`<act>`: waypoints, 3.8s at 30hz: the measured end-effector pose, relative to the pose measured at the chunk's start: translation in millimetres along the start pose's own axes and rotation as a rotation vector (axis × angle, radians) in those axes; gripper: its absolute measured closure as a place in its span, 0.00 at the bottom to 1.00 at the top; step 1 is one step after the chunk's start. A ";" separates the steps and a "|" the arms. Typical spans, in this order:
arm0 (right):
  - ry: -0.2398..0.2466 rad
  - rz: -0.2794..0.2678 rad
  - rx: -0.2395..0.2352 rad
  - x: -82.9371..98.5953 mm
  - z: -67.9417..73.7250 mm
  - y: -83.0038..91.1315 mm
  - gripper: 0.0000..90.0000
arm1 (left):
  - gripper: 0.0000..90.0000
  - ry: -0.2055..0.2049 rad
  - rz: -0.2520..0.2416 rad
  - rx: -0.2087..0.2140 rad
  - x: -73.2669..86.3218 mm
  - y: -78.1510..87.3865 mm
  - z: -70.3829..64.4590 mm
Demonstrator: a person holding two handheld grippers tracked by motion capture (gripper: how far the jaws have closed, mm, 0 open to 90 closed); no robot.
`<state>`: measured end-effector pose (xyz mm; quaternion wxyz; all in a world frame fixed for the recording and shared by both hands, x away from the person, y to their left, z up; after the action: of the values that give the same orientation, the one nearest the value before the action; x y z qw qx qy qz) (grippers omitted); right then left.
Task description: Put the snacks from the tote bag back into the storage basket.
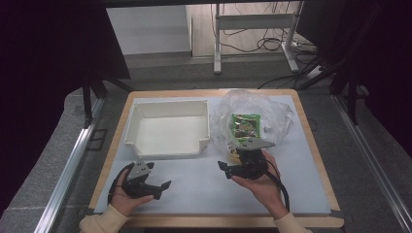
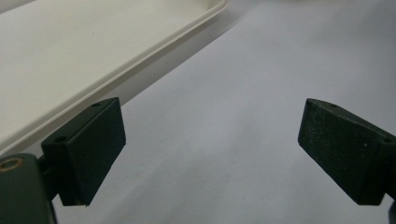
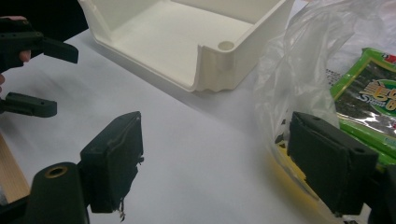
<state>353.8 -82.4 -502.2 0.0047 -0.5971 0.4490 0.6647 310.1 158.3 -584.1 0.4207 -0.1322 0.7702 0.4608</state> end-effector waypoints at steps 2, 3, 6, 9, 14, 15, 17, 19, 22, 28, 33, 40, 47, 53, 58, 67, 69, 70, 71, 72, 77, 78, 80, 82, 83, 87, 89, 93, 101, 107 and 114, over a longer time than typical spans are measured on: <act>0.002 -0.003 0.005 -2.4 -3.0 1.4 0.22 | 0.09 -0.002 0.000 0.000 -0.1 -0.1 0.4; 0.002 -0.003 0.005 -2.4 -3.0 1.4 0.22 | 0.09 -0.002 0.000 0.000 -0.1 -0.1 0.4; 0.010 -0.017 0.023 -13.4 -13.0 2.6 0.23 | 0.09 -0.002 -0.003 0.000 -0.3 -0.1 0.1; 0.015 -0.024 0.037 -21.8 -19.2 1.4 0.24 | 0.09 -0.006 -0.001 -0.001 0.2 0.7 0.4; 0.011 -0.023 0.045 -25.8 -25.2 -0.9 0.25 | 0.09 -0.006 0.001 -0.002 0.2 -0.1 0.9; 0.010 -0.024 0.047 -26.6 -26.5 -1.0 0.25 | 0.09 -0.006 0.002 -0.002 0.4 -0.8 0.2; 0.007 -0.025 0.048 -27.4 -28.0 -0.9 0.25 | 0.09 -0.006 0.002 -0.002 0.4 -0.9 -0.2; 0.002 -0.028 0.052 -28.9 -31.5 -0.8 0.25 | 0.09 -0.007 0.002 -0.003 0.5 -0.8 -0.3; -0.011 -0.030 0.056 -30.3 -37.7 -1.4 0.25 | 0.09 -0.006 0.001 -0.004 0.4 -0.7 0.1; -0.024 -0.031 0.065 -30.8 -45.9 -2.3 0.25 | 0.09 -0.001 -0.002 -0.002 -0.3 0.9 1.3; -0.029 -0.033 0.077 -31.6 -50.7 -2.2 0.27 | 0.09 -0.004 -0.002 -0.003 -0.1 1.0 1.3; -0.044 -0.035 0.085 -32.4 -60.0 -3.9 0.27 | 0.09 -0.009 0.002 -0.002 0.4 0.7 0.4; -0.052 -0.031 0.092 -32.1 -65.0 -5.0 0.28 | 0.09 -0.013 0.004 -0.009 0.6 -0.4 1.2; -0.065 -0.005 0.099 -26.8 -73.8 -8.6 0.29 | 0.09 -0.009 0.003 -0.012 0.5 1.0 2.9; -0.103 0.018 0.112 -23.6 -91.2 -13.4 0.30 | 0.09 -0.028 0.014 0.007 2.9 0.0 -1.0; -0.152 0.061 0.128 -20.7 -109.6 -22.4 0.32 | 0.09 -0.033 0.005 0.028 1.6 0.7 -4.3; -0.164 0.064 0.130 -21.0 -113.6 -23.0 0.32 | 0.09 -0.031 0.005 0.028 1.6 0.8 -4.3; -0.164 0.064 0.130 -21.0 -113.6 -23.0 0.32 | 0.09 -0.031 0.005 0.028 1.6 0.8 -4.3; -0.178 0.068 0.135 -20.9 -118.9 -22.6 0.32 | 0.09 -0.031 0.008 0.028 2.0 0.4 -4.2; -0.178 0.068 0.135 -20.9 -118.9 -22.6 0.32 | 0.09 -0.031 0.008 0.028 2.0 0.4 -4.2; -0.203 0.094 0.141 -17.4 -130.5 -26.2 0.33 | 0.09 -0.036 0.015 0.029 3.1 -0.1 -5.1; -0.203 0.094 0.141 -17.4 -130.5 -26.2 0.33 | 0.09 -0.036 0.015 0.029 3.2 -0.1 -5.1; -0.214 0.106 0.147 -15.2 -136.4 -29.7 0.33 | 0.09 -0.037 0.018 0.027 3.4 -0.3 -4.9; -0.225 0.111 0.150 -13.2 -139.7 -31.8 0.33 | 0.09 -0.038 0.018 0.026 3.5 -0.4 -4.9; -0.229 0.116 0.152 -11.6 -141.8 -33.2 0.33 | 0.09 -0.039 0.019 0.025 3.6 -0.5 -4.9; -0.253 0.138 0.166 -5.3 -150.6 -38.3 0.34 | 0.09 -0.039 0.021 0.024 3.9 -0.8 -5.0; -0.257 0.147 0.167 -3.7 -152.3 -39.6 0.34 | 0.09 -0.039 0.021 0.023 3.9 -0.9 -4.9; -0.265 0.168 0.169 -0.9 -158.7 -44.6 0.34 | 0.09 -0.038 0.022 0.019 4.0 -0.9 -4.2; -0.289 0.188 0.180 -0.3 -169.4 -54.2 0.36 | 0.09 -0.041 0.023 0.015 4.5 -1.1 -4.3; -0.304 0.222 0.194 6.8 -178.2 -58.8 0.36 | 0.09 -0.040 0.023 0.015 4.5 -0.8 -3.6; -0.325 0.245 0.219 12.7 -188.9 -60.9 0.37 | 0.09 -0.037 0.021 0.015 4.1 -0.1 -2.9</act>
<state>532.4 -166.6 -526.4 0.0608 -0.4191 0.5810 0.6950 306.1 156.7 -586.7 0.4311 -0.1125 0.7670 0.4618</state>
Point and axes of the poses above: each handheld gripper's, and its own axes: y roughly backward along the jaws, x roughly out of its underside, z roughly to its left, the point moved 10 cm from there along -y, roughly forward along the jaws, and after that the axes turned 14 degrees about y, right-handed, at the moved point
